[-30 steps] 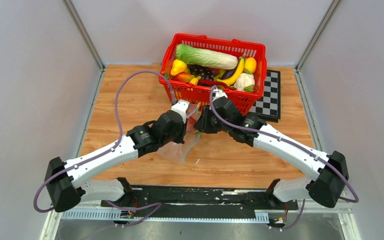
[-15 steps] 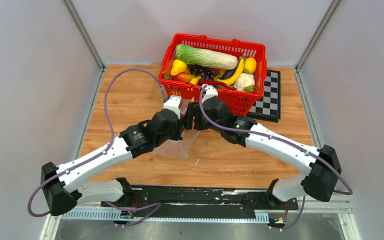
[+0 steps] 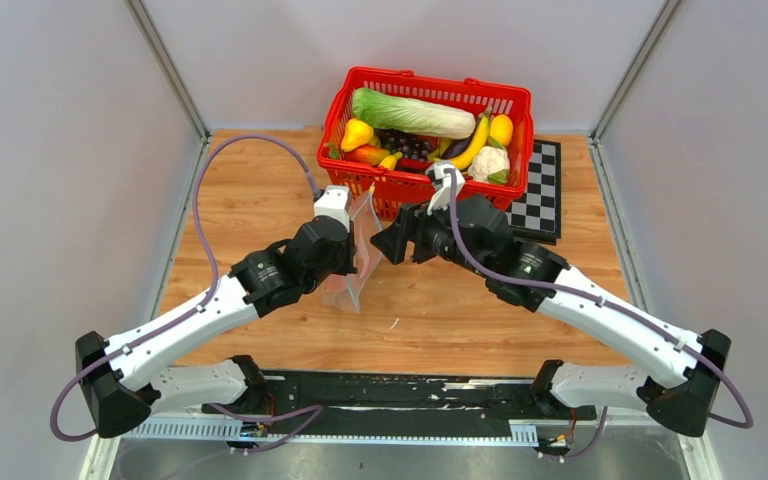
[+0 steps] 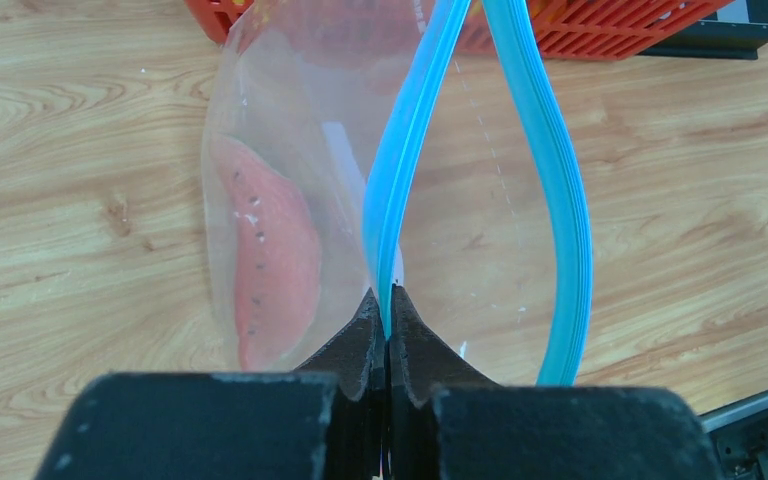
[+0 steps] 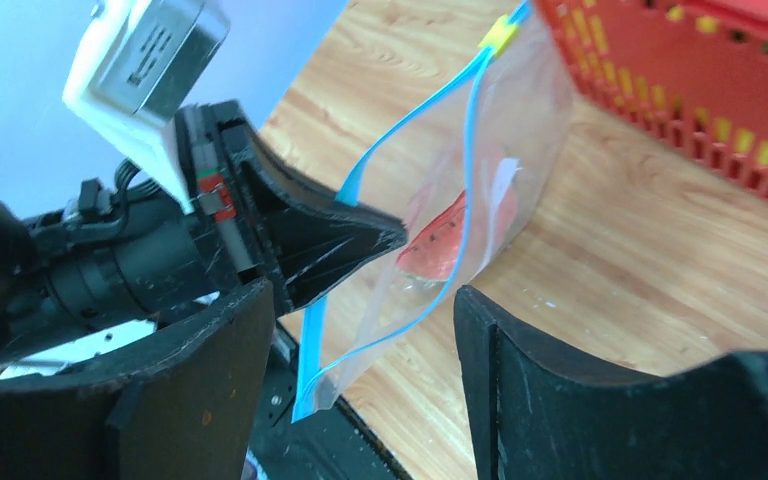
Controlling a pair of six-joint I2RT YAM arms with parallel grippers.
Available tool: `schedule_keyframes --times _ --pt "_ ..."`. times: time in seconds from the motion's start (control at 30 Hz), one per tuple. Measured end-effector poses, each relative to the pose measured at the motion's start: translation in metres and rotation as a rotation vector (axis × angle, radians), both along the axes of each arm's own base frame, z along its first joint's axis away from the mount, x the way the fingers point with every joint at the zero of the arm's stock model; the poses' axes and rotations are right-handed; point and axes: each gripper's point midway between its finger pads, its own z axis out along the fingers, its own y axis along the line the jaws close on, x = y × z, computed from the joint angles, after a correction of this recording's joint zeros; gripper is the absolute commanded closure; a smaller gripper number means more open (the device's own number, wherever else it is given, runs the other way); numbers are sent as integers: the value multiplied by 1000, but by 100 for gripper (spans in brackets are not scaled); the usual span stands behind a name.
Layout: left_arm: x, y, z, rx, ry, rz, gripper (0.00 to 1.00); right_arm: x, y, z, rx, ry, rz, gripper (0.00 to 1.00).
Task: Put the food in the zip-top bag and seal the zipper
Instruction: Place the fake fruit in the zipper food storage bag.
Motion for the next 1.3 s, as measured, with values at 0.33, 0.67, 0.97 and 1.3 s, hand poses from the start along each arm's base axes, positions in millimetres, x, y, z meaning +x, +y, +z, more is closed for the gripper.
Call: schedule_keyframes --times 0.33,0.67,0.97,1.3 --pt "1 -5 3 -23 -7 -14 94 35 5 -59 -91 141 -53 64" --pt "-3 -1 -2 12 -14 -52 65 31 24 -116 -180 274 22 100" --pt "-6 -1 -3 41 -18 -91 59 33 25 -112 -161 277 28 100" --pt "-10 -2 0 50 -9 -124 70 35 25 -111 -151 281 30 100"
